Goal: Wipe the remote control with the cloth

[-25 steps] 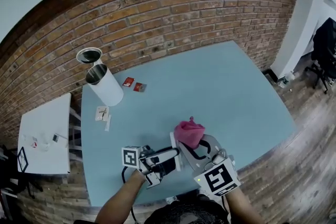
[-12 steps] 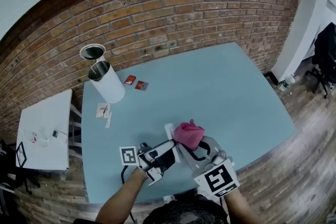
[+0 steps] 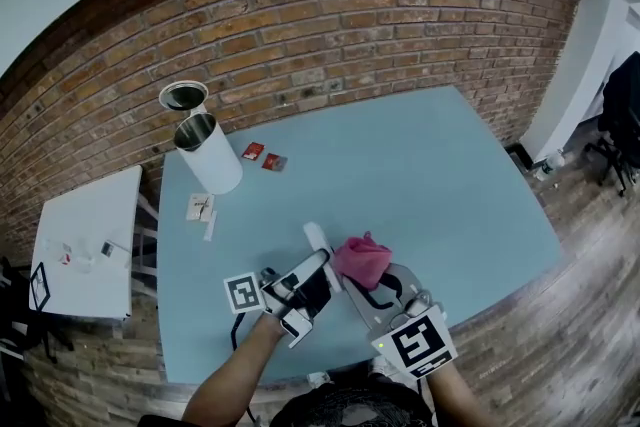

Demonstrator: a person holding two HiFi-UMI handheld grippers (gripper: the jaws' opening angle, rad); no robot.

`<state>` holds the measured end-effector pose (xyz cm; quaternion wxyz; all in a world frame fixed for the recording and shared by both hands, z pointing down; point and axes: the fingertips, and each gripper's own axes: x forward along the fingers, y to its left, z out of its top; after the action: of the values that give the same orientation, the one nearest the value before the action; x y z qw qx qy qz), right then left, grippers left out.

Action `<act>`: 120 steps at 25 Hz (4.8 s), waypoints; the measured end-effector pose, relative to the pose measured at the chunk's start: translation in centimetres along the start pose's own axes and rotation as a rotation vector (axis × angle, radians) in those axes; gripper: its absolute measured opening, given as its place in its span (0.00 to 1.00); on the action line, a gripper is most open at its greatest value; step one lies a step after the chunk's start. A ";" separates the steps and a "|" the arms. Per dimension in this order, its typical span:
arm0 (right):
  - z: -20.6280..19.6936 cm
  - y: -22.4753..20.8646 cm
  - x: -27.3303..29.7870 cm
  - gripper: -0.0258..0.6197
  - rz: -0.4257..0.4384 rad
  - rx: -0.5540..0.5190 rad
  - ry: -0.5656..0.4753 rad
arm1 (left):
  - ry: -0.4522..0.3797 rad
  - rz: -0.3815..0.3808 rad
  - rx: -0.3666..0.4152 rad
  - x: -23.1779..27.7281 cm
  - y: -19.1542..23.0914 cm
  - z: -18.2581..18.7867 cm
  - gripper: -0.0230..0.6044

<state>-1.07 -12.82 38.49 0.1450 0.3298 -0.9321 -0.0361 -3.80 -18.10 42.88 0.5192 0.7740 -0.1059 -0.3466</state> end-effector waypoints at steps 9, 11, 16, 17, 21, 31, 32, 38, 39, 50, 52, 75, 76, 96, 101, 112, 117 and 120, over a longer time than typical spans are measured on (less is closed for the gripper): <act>-0.6 0.5 -0.1 0.14 0.018 0.053 -0.022 | -0.186 0.053 -0.030 -1.0 0.3 2.8 0.41; -0.4 0.7 -0.1 0.14 0.027 0.108 -0.036 | -0.205 0.056 -0.034 -1.0 0.2 3.1 0.41; -0.8 1.0 -0.1 0.14 0.035 0.153 -0.048 | -0.240 0.067 -0.026 -1.0 0.0 3.6 0.41; -0.8 1.0 -0.2 0.14 0.036 0.158 -0.049 | -0.250 0.073 -0.024 -1.0 0.1 3.8 0.41; -1.1 1.3 -0.2 0.14 0.043 0.172 -0.044 | -0.285 0.103 -0.015 -1.1 0.3 4.3 0.41; -0.8 -0.1 -0.9 0.14 0.008 0.200 -0.091 | -0.171 0.258 0.125 -1.3 1.3 3.3 0.41; -0.7 -0.1 -0.9 0.14 0.009 0.202 -0.093 | -0.160 0.268 0.132 -1.3 1.5 3.1 0.41; -0.7 0.0 -0.7 0.14 0.010 0.196 -0.090 | -0.046 0.326 0.210 -1.0 1.9 1.3 0.41; -0.6 0.0 -0.8 0.14 0.008 0.194 -0.089 | -0.026 0.334 0.225 -0.9 2.0 1.0 0.41; -0.6 -1.3 -1.2 0.14 -0.023 0.208 -0.097 | 0.143 0.393 0.373 -0.7 2.7 -1.3 0.41; -0.7 -1.5 -1.3 0.14 -0.026 0.209 -0.099 | 0.160 0.393 0.380 -0.7 3.0 -1.6 0.41; 1.1 -4.1 -2.2 0.14 -0.079 0.247 -0.166 | 0.379 0.453 0.621 -0.2 3.6 -4.8 0.41; 1.1 -4.2 -2.2 0.14 -0.082 0.246 -0.166 | 0.387 0.455 0.629 -0.1 3.6 -5.0 0.41; 1.5 -6.1 -3.3 0.14 -0.130 0.257 -0.177 | 0.617 0.541 1.010 -1.2 4.3 -6.7 0.41; 1.3 -6.3 -3.3 0.14 -0.131 0.260 -0.177 | 0.668 0.538 1.108 -1.2 4.2 -7.3 0.41; 1.3 -7.0 -3.3 0.14 -0.131 0.272 -0.179 | 0.792 0.484 1.332 -0.9 3.2 -8.6 0.41; 1.7 -7.2 -3.5 0.14 -0.099 0.269 -0.186 | 0.843 0.442 1.404 -0.7 2.7 -9.7 0.41; 2.2 -6.9 -3.3 0.14 -0.034 0.245 -0.188 | 0.858 0.406 1.434 -0.4 2.0 -10.4 0.41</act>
<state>4.89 -16.23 34.49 0.0151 0.3560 -0.9333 0.0446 2.99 -11.18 47.12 -0.0483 0.9452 -0.2303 0.2262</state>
